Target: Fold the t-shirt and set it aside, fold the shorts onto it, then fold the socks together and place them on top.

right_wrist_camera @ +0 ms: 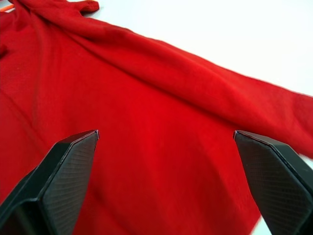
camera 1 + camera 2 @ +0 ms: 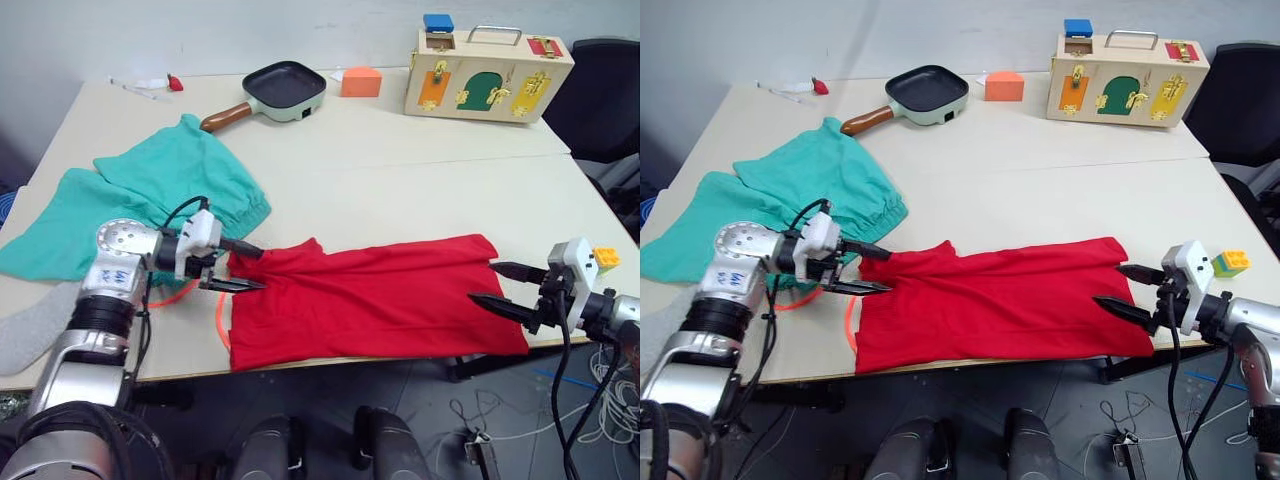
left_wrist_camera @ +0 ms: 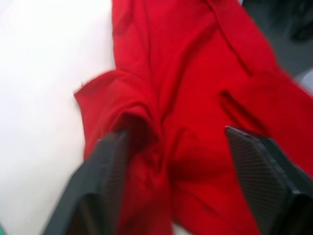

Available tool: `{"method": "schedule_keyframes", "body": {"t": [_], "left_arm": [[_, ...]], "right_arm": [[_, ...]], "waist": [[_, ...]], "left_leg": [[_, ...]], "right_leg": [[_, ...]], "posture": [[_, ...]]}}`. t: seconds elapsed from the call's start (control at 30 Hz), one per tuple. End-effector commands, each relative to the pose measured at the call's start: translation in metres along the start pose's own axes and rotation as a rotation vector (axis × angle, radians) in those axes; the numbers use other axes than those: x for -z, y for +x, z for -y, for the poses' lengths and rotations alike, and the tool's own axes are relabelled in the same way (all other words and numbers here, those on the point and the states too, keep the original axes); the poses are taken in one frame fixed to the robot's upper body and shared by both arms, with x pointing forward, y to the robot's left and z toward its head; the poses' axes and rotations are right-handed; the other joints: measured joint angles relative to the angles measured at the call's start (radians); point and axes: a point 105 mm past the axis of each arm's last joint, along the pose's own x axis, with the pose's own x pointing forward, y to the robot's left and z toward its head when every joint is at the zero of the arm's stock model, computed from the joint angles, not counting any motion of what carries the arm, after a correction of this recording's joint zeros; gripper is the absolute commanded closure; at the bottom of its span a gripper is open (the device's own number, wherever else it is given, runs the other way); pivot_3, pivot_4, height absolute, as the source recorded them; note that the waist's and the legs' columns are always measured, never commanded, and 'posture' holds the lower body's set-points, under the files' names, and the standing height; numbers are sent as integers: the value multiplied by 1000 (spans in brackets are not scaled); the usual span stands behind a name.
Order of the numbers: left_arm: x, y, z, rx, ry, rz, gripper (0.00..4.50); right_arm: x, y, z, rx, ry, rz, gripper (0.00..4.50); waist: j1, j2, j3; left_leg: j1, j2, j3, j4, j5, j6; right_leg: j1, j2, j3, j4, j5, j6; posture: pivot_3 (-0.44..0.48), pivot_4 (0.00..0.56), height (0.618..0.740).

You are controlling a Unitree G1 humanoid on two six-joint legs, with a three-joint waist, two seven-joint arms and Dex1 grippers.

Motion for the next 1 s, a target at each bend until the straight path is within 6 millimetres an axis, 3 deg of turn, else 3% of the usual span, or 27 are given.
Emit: {"method": "schedule_keyframes", "body": {"t": [0.03,0.17,0.37,0.47,0.67,0.87,1.0], "left_arm": [[-11,-20,0,-52,-266,1,20],[-11,-29,-7,-146,-579,-28,20],[-21,-14,-44,-318,-775,81,20],[-25,-2,-50,-323,-812,63,20],[-9,16,-51,-339,-817,-89,20],[-1,30,-50,-315,-820,-150,20],[2,38,-49,-297,-836,-150,20]], "right_arm": [[-17,-8,-3,-3,-46,21,0],[-17,-8,-6,-8,-39,21,0],[-19,-2,-7,-19,-37,30,0],[-21,0,-7,-23,-40,34,0],[-25,4,-10,-54,-62,50,0],[-58,18,-37,-197,-222,158,0],[-64,26,-47,-232,-291,191,0]], "waist": [[0,0,0],[5,0,0],[17,-1,0],[9,-2,0],[1,-2,0],[3,-2,0],[13,-2,0]], "left_leg": [[0,0,0,0,0,0],[0,0,0,0,0,0],[0,-1,-2,1,0,1],[0,-1,-2,1,0,1],[0,0,0,1,0,-1],[0,1,1,1,0,-1],[0,0,0,1,0,-1]], "right_leg": [[0,1,0,0,0,0],[1,4,0,0,0,0],[2,4,1,0,0,1],[2,5,0,0,0,1],[1,7,1,0,0,1],[1,7,3,-1,0,1],[1,5,3,-2,0,1]], "posture": [[0,150,740],[0,150,740],[0,150,740],[0,150,740],[0,150,740],[0,150,740],[0,150,740]]}}
